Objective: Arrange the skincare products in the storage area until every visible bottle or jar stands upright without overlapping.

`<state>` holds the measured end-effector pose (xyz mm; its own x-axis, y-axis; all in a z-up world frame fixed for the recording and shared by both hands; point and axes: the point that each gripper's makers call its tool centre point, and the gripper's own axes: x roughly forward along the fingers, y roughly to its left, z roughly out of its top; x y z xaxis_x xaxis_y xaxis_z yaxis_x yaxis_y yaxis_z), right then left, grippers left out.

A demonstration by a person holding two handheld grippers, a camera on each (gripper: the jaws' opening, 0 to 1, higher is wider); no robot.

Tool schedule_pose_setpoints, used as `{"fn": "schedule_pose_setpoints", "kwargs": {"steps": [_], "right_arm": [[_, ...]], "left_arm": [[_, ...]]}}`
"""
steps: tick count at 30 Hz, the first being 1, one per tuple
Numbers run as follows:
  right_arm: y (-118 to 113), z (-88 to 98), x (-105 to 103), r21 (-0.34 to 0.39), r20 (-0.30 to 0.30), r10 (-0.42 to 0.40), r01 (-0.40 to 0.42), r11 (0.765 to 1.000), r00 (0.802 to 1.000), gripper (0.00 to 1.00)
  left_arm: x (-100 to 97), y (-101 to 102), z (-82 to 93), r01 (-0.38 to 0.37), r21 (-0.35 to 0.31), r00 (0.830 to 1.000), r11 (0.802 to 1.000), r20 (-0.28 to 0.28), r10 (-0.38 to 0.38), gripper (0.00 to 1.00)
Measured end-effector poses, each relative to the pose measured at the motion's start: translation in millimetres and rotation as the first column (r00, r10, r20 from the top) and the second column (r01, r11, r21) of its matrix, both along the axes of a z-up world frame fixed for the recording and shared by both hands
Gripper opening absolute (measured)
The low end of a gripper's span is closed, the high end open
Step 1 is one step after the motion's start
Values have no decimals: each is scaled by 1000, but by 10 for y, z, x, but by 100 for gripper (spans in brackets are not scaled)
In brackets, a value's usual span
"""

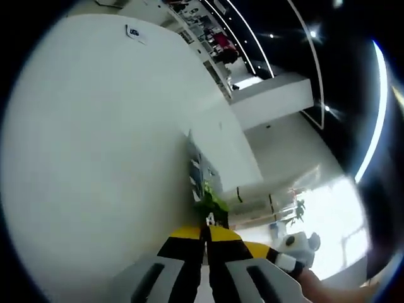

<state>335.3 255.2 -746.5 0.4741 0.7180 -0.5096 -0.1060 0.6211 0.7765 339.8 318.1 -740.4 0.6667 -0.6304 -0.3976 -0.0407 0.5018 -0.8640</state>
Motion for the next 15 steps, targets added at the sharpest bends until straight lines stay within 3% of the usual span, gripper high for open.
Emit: {"fn": "schedule_pose_setpoints", "kwargs": {"steps": [3,5,9,13,15], "right_arm": [[-38,-36,33,-37,5,22,-22,999,1000,4],[-53,-61,57,-14,-47,-23,22,1000,999,4],[-71,-77,105,-29,-28,-39,38,999,999,3],[-63,-52,169,-27,-10,-64,64,998,998,2],[-77,-58,186,-37,-3,-72,72,997,997,2]], "left_arm": [[20,12,-2,-25,-21,1000,999,-17,24,1],[29,-4,-23,-29,-39,999,999,-39,27,1],[27,-30,-40,-11,-27,999,1000,-42,10,2],[11,31,-54,2,16,999,1000,-42,-1,15],[15,90,-34,-2,27,999,1000,-36,3,16]]}}
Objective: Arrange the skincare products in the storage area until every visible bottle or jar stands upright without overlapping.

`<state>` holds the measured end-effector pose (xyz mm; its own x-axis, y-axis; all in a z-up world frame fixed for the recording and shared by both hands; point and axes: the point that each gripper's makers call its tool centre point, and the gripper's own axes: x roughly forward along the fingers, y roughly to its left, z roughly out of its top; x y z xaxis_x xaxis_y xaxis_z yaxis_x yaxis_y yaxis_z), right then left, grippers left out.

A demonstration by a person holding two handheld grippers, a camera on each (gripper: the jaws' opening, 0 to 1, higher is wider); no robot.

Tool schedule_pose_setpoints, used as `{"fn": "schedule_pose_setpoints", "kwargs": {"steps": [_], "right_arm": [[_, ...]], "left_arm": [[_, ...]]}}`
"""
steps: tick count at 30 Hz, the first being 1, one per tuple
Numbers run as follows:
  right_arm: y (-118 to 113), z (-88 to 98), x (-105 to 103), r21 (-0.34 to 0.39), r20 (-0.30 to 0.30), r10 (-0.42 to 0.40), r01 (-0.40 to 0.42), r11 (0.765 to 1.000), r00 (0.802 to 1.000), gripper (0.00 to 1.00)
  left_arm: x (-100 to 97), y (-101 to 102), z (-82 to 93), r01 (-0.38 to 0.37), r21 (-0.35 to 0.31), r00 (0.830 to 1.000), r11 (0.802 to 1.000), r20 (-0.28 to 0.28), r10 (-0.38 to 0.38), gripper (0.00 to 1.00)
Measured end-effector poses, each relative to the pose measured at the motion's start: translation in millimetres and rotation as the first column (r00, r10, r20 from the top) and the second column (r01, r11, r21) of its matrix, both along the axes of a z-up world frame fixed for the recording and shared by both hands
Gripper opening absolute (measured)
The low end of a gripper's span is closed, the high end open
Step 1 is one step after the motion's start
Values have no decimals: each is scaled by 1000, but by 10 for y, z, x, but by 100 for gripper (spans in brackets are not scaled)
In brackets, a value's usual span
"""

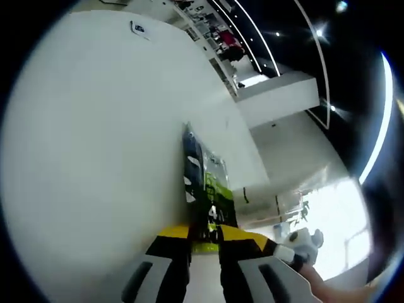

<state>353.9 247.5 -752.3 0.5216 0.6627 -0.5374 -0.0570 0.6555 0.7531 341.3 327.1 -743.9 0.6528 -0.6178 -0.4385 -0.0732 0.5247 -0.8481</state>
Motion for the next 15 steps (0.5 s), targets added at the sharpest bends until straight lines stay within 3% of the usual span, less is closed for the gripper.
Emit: {"fn": "schedule_pose_setpoints", "kwargs": {"steps": [2,4,15], "right_arm": [[-35,-4,31,4,-5,-36,36,999,999,2],[-38,-10,37,21,-13,-52,52,998,999,2],[-1,-66,-10,16,-32,-37,38,999,999,3]], "left_arm": [[15,54,11,-7,2,1000,1000,1,7,14],[28,73,17,-7,0,1000,1000,2,7,5],[105,109,-61,6,46,1000,999,3,-7,5]]}}
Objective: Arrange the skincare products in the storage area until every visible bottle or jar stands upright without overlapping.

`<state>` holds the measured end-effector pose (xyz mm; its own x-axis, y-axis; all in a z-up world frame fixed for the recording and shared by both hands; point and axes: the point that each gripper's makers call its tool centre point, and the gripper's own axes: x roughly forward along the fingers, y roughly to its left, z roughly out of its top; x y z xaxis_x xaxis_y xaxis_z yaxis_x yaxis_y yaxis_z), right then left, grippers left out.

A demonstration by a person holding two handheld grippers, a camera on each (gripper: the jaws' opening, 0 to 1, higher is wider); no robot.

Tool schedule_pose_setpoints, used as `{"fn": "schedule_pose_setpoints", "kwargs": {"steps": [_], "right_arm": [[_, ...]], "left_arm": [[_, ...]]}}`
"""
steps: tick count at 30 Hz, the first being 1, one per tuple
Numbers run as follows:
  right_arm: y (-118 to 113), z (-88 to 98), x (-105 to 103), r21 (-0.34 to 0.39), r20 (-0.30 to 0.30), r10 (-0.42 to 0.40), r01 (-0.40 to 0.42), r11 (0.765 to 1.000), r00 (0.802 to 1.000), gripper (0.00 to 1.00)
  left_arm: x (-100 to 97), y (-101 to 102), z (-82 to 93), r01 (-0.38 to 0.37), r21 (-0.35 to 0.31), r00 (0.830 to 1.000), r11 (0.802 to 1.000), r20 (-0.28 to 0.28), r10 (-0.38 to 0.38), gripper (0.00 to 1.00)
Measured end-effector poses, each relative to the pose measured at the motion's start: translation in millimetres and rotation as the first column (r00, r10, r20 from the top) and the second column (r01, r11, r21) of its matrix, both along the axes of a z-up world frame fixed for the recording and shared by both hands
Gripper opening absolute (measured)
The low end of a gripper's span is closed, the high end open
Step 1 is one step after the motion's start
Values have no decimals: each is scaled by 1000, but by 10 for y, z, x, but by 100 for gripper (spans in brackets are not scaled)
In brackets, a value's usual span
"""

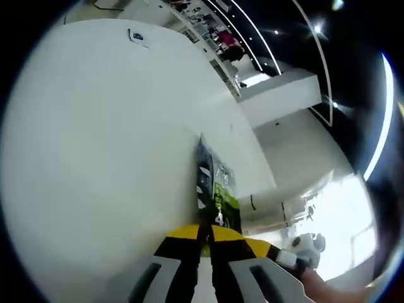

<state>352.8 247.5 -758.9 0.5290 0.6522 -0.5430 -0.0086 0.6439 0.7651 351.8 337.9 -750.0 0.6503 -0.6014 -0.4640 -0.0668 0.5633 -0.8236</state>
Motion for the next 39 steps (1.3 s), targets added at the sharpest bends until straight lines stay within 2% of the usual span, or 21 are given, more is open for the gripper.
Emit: {"fn": "schedule_pose_setpoints", "kwargs": {"steps": [5,11,13,16,18,21,24,26,31,34,35,36,37,38,39], "right_arm": [[8,0,-14,-1,-4,0,0,1000,1000,7],[-32,42,-7,-54,40,11,-9,998,999,12],[-107,102,47,-94,99,-1,11,995,995,12],[-166,211,18,-103,130,8,6,995,991,12],[-227,259,-14,-134,165,28,-6,991,986,12],[-261,349,-136,-141,186,54,-27,990,981,12],[-306,391,-315,-166,196,95,-62,984,976,12],[-350,424,-421,-172,197,92,-58,983,976,12],[-432,465,-594,-169,197,71,-38,985,978,12],[-445,486,-690,-174,195,79,-44,984,978,12],[-454,498,-725,-174,195,80,-46,984,978,12],[-464,518,-758,-170,196,78,-45,984,978,12],[-466,523,-769,-170,197,78,-44,984,977,12],[-476,543,-800,-175,202,81,-46,983,976,12],[-480,548,-811,-178,204,84,-47,983,975,12]], "left_arm": [[-9,11,5,9,10,1000,1000,1,-9,6],[-52,46,70,35,43,999,998,13,-35,19],[-65,92,99,43,83,998,996,39,-47,22],[-94,177,160,43,122,997,992,65,-51,24],[-94,280,217,34,184,993,982,109,-55,25],[-140,293,311,45,201,986,979,146,-76,25],[-177,312,344,69,256,976,964,183,-119,25],[-233,349,374,86,297,968,951,202,-150,27],[-436,552,379,128,382,955,915,202,-218,32],[-553,712,436,135,391,950,910,208,-231,38],[-553,807,499,128,429,931,894,258,-258,40],[-562,938,532,110,475,919,873,286,-271,46],[-580,999,544,106,480,920,871,285,-269,50],[-629,1078,543,115,468,928,876,264,-263,54],[-644,1156,531,109,475,934,873,251,-254,59]]}}
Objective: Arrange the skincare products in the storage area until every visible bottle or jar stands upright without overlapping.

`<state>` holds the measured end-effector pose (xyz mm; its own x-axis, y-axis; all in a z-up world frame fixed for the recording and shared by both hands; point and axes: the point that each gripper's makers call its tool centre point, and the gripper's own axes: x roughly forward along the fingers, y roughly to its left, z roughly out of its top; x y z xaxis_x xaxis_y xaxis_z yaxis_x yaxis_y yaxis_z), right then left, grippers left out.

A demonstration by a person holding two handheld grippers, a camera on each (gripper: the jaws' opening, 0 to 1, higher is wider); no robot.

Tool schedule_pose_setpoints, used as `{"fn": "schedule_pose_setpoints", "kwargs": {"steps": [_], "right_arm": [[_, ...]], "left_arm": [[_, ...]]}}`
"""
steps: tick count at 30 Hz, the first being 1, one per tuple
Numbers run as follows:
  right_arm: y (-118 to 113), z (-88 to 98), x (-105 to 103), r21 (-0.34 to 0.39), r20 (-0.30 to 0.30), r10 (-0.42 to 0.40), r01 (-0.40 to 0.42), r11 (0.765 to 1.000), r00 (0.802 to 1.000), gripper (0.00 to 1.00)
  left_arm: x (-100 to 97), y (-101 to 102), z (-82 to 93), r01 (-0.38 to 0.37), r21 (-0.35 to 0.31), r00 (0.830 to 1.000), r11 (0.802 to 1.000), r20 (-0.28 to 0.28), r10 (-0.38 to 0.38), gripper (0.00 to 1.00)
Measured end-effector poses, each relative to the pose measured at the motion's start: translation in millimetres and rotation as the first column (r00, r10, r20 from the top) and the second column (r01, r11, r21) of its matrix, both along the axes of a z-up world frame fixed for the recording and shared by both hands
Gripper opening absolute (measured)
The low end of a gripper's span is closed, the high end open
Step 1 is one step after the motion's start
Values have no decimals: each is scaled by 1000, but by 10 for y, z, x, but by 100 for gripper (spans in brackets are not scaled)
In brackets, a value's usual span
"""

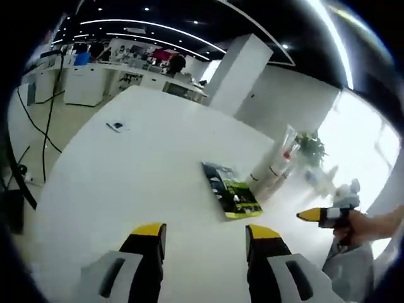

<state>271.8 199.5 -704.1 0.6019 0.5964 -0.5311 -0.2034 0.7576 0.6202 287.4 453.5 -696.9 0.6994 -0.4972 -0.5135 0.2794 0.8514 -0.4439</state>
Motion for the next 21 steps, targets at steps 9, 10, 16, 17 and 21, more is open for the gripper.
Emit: {"fn": "schedule_pose_setpoints", "kwargs": {"steps": [9,10,16,17,21], "right_arm": [[-250,174,-269,-36,35,-4,6,999,999,12],[-291,174,-298,-38,34,-8,10,999,999,12],[-493,200,-525,-48,33,-44,45,998,998,12],[-528,197,-574,-51,31,-49,51,997,998,12],[-608,201,-707,-57,25,-62,63,996,998,12]], "left_arm": [[-222,654,-277,195,428,981,883,-67,-184,67],[-242,704,-310,214,452,977,866,-84,-198,68],[-437,682,-463,439,510,896,740,-186,-404,68],[-475,676,-507,479,517,875,710,-214,-434,67],[-459,699,-583,533,566,838,629,-251,-484,62]]}}
